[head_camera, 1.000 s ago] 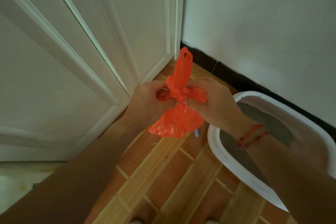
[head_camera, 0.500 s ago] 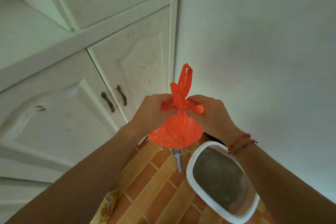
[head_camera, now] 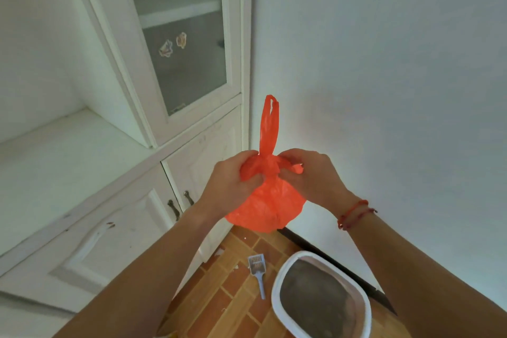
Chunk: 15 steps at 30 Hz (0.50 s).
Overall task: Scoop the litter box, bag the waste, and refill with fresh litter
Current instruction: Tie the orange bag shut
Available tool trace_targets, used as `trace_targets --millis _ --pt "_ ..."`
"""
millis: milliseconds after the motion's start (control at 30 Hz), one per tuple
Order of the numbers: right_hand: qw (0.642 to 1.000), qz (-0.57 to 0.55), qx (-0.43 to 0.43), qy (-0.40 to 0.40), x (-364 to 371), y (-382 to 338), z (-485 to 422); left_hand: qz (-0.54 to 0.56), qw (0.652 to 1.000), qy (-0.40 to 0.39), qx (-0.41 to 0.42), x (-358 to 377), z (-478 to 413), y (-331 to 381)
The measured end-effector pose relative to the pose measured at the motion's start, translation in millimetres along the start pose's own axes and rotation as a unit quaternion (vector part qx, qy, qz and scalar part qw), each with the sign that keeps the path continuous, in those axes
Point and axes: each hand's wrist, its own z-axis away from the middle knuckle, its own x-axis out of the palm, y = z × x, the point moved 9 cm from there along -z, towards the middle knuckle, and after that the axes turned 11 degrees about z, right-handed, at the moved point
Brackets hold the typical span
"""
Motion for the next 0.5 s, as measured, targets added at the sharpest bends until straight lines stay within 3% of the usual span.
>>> trace_targets --millis 500 --pt "0.998 -0.034 0.051 0.019 -54.5 47.5 33.8 -0.019 0.999 -0.019 0.033 53.6 -15.8 52.9"
